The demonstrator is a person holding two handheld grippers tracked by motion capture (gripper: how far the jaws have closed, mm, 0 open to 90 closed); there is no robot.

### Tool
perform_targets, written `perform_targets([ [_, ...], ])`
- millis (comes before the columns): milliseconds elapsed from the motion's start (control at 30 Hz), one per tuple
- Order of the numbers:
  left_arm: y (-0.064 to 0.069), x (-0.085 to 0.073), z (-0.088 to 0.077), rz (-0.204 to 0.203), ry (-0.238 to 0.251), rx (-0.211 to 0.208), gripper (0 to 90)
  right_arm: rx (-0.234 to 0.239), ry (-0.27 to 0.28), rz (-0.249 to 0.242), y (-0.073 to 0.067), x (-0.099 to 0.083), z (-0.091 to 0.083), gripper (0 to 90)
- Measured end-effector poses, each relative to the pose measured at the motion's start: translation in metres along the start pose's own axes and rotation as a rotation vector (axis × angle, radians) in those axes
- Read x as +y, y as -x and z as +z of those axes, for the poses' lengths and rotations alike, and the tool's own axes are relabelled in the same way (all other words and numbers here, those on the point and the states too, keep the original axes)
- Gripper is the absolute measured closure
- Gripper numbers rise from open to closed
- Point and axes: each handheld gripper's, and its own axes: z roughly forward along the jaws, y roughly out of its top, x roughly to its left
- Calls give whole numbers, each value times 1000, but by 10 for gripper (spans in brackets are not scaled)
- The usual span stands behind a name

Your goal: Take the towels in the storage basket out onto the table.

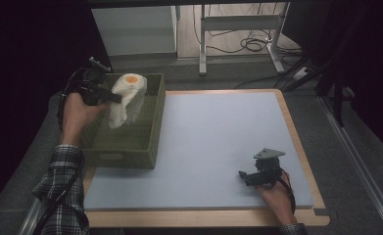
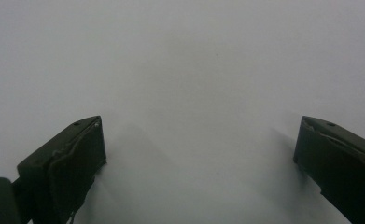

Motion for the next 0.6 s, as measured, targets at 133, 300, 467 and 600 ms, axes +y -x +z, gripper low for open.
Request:
perform_targets([
  [133, 9, 3, -10, 19, 12, -15, 789, 0, 0, 0, 0, 0, 0, 22],
  [300, 20, 9, -19, 41, 23, -26, 787, 1, -1, 1, 0, 0, 0, 22],
  [467, 34, 17, -26, 69, 29, -35, 786, 1, -1, 2, 0, 0, 0, 22],
  [600, 47, 24, -28, 93, 41, -47, 785, 2, -2, 1, 0, 0, 0, 22],
])
